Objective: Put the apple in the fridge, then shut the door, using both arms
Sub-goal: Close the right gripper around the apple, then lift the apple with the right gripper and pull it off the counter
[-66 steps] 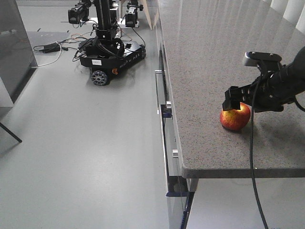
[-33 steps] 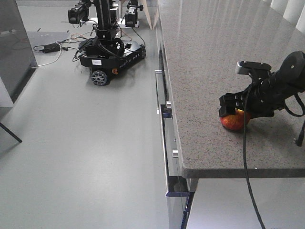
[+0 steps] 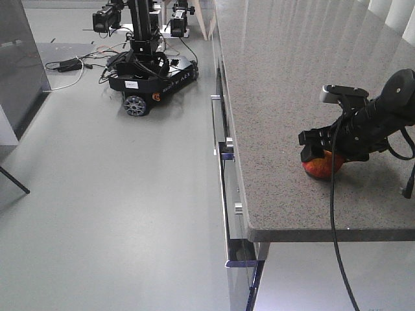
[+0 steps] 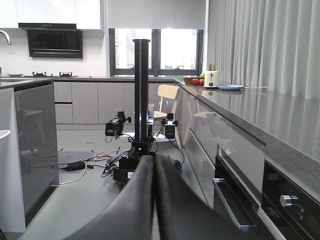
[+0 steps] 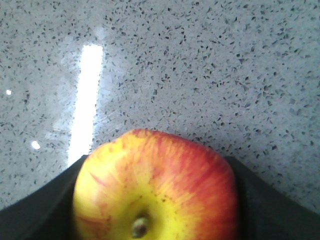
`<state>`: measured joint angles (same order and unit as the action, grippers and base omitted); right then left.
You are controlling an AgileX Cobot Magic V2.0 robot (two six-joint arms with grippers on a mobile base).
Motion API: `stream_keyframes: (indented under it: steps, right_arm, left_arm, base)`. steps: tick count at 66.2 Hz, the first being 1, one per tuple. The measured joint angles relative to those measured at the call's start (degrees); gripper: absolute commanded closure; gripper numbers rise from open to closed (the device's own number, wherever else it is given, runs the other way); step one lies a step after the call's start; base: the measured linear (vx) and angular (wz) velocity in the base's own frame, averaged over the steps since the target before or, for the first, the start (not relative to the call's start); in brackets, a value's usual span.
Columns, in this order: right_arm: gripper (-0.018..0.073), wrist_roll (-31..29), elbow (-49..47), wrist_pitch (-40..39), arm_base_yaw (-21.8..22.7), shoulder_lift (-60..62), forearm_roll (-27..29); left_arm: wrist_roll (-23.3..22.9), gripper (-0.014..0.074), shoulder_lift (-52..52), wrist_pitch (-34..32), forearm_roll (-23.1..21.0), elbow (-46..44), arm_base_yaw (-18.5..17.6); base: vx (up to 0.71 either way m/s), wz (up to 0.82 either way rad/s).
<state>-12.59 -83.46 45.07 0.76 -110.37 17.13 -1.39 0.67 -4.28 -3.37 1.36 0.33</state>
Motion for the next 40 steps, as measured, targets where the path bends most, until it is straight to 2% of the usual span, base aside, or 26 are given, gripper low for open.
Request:
stream_keyframes:
  steps: [11, 22, 31, 40]
  right_arm:
    - [0.0410, 0.00, 0.00, 2.64, 0.00, 0.51, 0.48]
    - [0.0411, 0.04, 0.00, 7.16, -0.98, 4.63, 0.12]
    - [0.0410, 0.04, 2.18, 7.59, -4.64, 10.98, -0.04]
    - [0.0409, -0.02, 9.81, 4.71, -9.51, 18.60, 0.14]
  left_arm:
    - [0.00, 0.0602, 0.00, 0.00, 0.00, 0.00, 0.00]
    - [0.00, 0.0602, 0.00, 0.00, 0.00, 0.00, 0.00]
    - [0.00, 0.0602, 0.00, 0.00, 0.00, 0.00, 0.00]
    - [0.00, 0.0602, 0.00, 0.00, 0.00, 0.00, 0.00]
  base:
    - [0.00, 0.00]
    - [0.00, 0.00]
    - [0.00, 0.00]
    - [0.00, 0.00]
